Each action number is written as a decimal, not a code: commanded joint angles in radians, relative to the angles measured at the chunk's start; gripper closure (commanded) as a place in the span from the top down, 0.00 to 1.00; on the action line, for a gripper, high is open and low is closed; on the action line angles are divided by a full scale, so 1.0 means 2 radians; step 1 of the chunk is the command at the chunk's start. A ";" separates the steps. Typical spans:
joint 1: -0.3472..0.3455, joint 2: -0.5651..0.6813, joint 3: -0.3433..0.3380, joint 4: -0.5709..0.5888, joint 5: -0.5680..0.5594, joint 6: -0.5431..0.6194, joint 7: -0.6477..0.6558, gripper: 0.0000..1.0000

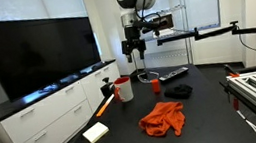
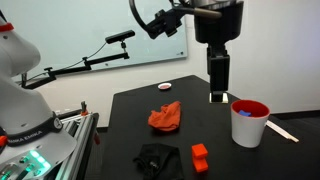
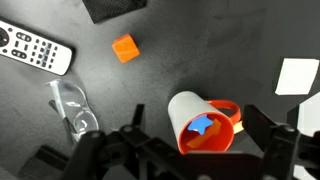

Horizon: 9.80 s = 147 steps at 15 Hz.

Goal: Pick up the orange object and put it in the cup

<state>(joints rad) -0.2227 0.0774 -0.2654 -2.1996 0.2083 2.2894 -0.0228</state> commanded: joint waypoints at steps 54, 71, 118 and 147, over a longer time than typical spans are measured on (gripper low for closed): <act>-0.074 0.064 0.053 -0.118 -0.026 0.192 -0.411 1.00; -0.076 0.073 0.051 -0.115 -0.028 0.199 -0.408 0.09; -0.039 0.104 0.065 0.152 -0.015 -0.024 -0.276 1.00; 0.018 -0.186 0.038 -0.168 -0.125 -0.018 -0.258 1.00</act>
<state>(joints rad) -0.2053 -0.2561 -0.1696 -2.5209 -0.0114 2.2414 -0.5727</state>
